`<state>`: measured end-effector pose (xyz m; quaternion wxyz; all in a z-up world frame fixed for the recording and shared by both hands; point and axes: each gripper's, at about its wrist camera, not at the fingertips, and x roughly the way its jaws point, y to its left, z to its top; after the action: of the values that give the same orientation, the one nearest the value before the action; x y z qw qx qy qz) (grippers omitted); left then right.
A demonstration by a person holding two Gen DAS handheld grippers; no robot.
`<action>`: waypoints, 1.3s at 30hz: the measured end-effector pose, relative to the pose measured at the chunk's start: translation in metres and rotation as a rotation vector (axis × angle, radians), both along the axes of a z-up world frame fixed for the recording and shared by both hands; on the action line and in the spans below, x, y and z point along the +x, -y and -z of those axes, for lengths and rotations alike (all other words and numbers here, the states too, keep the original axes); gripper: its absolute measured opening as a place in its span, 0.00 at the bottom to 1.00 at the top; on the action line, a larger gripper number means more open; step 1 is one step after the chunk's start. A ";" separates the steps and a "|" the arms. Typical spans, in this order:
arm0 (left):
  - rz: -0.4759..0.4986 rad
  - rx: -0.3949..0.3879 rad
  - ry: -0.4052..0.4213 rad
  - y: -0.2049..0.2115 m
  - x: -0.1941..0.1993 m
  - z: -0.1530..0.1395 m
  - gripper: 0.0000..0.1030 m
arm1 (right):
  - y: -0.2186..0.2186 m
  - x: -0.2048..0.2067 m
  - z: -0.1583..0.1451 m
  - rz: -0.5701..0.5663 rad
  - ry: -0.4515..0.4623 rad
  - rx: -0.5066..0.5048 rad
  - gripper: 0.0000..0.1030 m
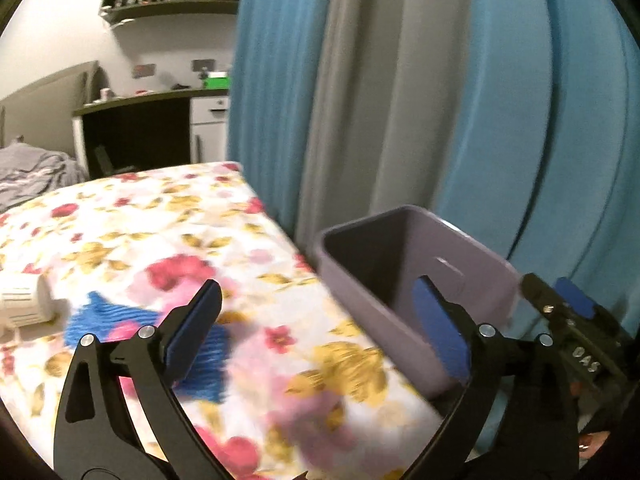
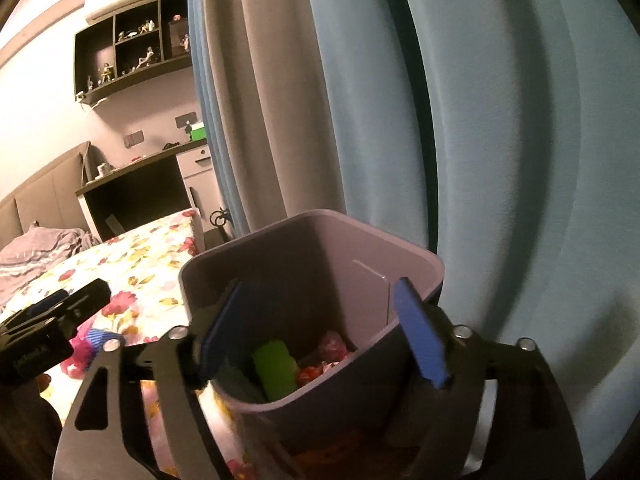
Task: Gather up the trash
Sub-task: 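Move both open tools back toward the blue net and pink bag, then grasp the pink plastic bag with the left tool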
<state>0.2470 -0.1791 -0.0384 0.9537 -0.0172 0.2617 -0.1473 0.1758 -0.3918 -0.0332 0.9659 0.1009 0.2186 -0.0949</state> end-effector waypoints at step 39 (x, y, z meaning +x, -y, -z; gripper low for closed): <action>-0.225 0.012 -0.068 -0.142 -0.039 0.012 0.93 | -0.138 -0.016 0.000 -0.279 -0.016 -0.007 0.85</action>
<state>0.2081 -0.0372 -0.0506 0.9549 -0.0456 0.2910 -0.0370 0.1599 -0.2537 -0.0333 0.9682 0.0655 0.2381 0.0390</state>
